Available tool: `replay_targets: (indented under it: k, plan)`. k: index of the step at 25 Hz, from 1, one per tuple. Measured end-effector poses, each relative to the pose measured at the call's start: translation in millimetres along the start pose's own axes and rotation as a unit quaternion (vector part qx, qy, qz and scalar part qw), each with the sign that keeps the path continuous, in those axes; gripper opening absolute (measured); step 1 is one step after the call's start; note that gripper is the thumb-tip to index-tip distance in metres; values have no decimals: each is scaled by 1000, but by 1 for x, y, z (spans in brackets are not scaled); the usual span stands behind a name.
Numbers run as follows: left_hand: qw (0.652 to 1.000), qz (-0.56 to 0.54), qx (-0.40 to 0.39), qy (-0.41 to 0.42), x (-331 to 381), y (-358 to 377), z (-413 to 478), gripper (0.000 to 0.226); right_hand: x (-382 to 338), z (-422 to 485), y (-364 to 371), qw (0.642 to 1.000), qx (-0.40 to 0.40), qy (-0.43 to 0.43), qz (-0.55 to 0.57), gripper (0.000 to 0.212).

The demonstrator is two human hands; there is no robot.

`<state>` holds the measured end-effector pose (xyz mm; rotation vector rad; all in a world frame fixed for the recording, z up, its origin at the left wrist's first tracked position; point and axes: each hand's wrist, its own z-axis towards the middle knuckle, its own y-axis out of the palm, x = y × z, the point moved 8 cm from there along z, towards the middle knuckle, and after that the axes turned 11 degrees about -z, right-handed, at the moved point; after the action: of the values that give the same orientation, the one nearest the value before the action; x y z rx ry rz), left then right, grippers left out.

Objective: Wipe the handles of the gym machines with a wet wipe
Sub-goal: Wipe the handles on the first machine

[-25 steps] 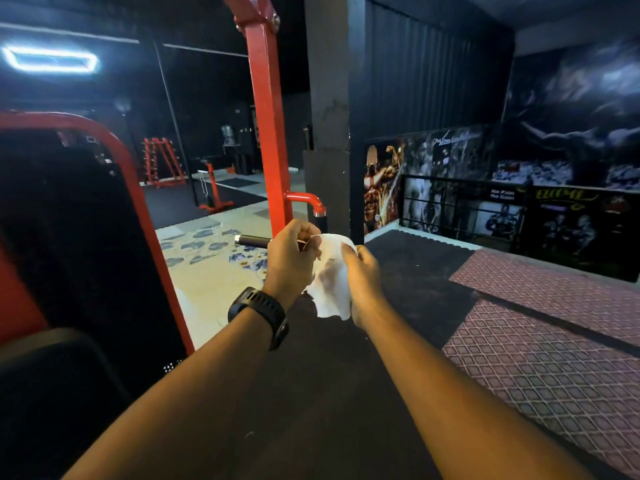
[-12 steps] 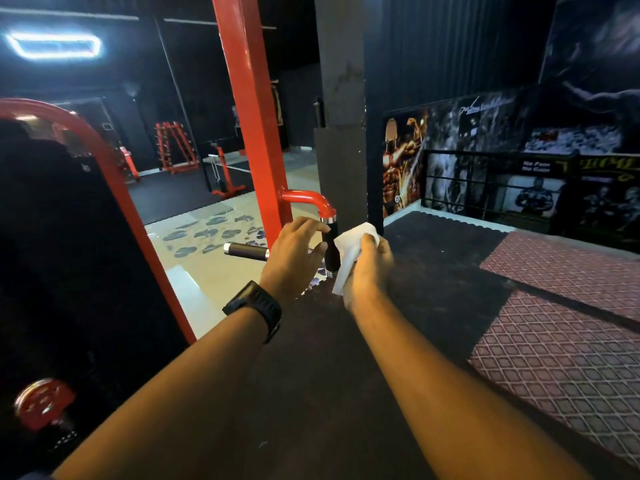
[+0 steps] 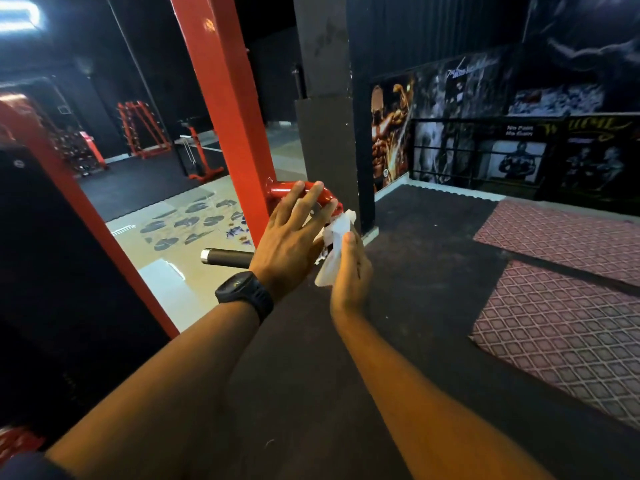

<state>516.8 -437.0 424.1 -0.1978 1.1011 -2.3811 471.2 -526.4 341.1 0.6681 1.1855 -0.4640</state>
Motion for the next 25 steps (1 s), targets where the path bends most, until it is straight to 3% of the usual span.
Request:
replay_targets:
  k: [5,8,12,14,17,19,22,25]
  plan:
    - [994,-60,87,-7,1,-7,-9,46,-10,7,-10,980,91,-124,-123,24]
    - [976,-174,122,-55,3,-13,-12,39,-23,12,-21,988,75,-94,-93,14]
    - [903,-385,86,-171,15,-3,-11,41,-33,20,-40,997,26,-51,-53,16]
    - [837,-494,56,-227,25,10,-12,42,-36,27,-49,999,-5,-20,-35,15]
    - [704,-631,6,-328,46,33,-19,41,-40,31,-73,996,-18,33,-80,26]
    - [631,-655,-6,-416,57,46,-26,39,-44,33,-98,988,10,34,-151,25]
    - [552,-629,-35,-547,64,65,-41,35,-38,35,-127,982,17,74,-175,20]
    - [455,-680,-55,-573,83,76,-39,29,-24,34,-140,984,17,136,-114,22]
